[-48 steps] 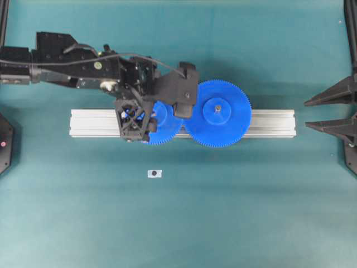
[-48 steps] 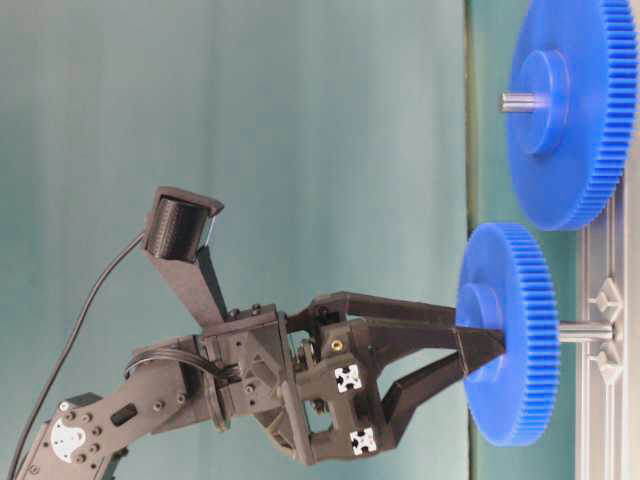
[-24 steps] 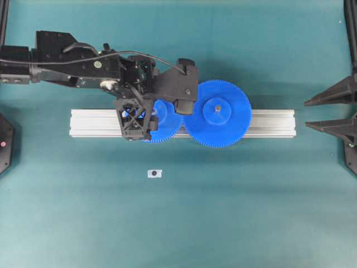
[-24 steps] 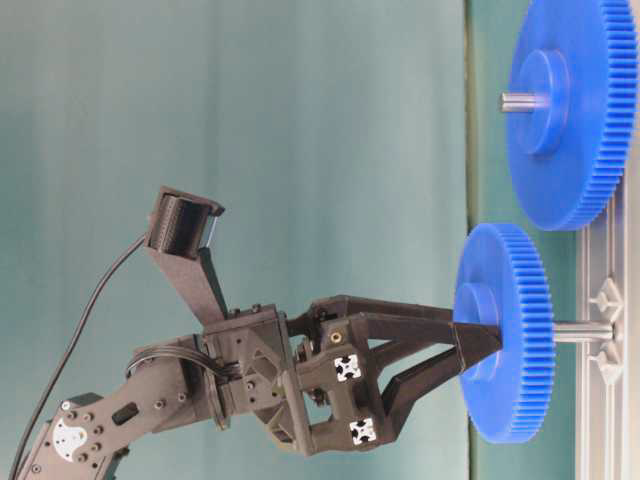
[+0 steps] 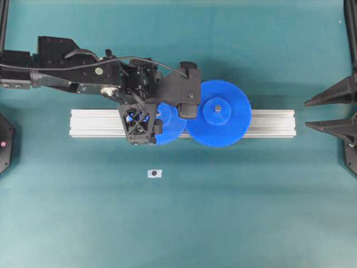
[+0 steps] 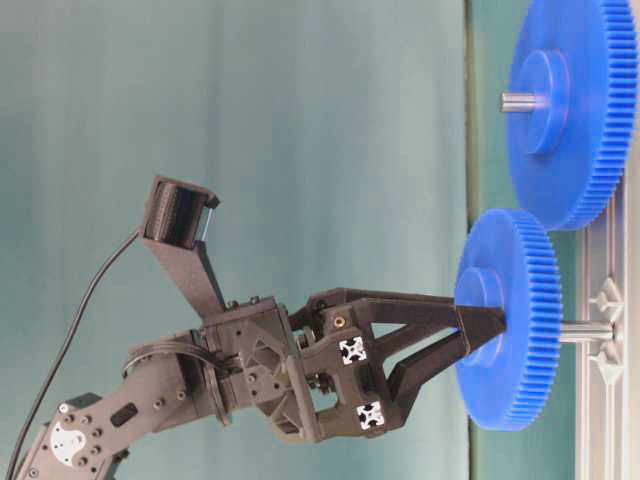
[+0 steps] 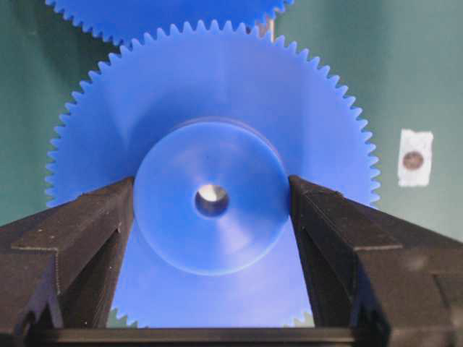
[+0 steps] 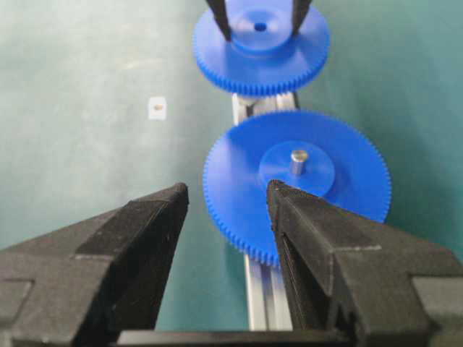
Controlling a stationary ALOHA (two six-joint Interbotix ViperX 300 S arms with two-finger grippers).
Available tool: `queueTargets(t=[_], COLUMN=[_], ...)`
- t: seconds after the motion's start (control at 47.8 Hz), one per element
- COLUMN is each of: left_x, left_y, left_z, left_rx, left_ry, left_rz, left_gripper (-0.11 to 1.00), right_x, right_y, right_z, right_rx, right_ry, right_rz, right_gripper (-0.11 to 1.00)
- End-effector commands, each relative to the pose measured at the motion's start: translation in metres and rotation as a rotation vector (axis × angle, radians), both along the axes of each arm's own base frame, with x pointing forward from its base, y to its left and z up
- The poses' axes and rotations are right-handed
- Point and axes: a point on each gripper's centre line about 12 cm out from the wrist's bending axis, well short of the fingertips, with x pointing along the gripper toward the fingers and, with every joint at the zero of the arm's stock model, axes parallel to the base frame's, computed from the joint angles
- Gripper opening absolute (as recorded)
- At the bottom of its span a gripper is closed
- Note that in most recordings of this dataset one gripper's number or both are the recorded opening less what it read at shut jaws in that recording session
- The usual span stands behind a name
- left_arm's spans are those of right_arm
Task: Insert the small gear onto the shaft.
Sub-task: 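Align the gear bore with the shaft and push it on, meshing teeth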
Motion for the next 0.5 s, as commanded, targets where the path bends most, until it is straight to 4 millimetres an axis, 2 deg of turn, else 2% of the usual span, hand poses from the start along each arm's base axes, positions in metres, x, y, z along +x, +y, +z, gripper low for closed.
queueTargets(t=[0.0, 0.481], left_x=[-0.001, -0.014], left_y=[-0.002, -0.004], left_z=[0.007, 0.011], left_rx=[0.003, -0.005], left_ry=[-0.012, 0.050], left_rz=[-0.004, 0.000], left_gripper=[0.71, 0.71], right_x=[0.002, 0.002], right_y=[0.000, 0.000], right_z=[0.004, 0.004], right_rx=[0.004, 0.004], right_ry=[-0.011, -0.012], right_rz=[-0.004, -0.004], right_gripper=[0.60, 0.60])
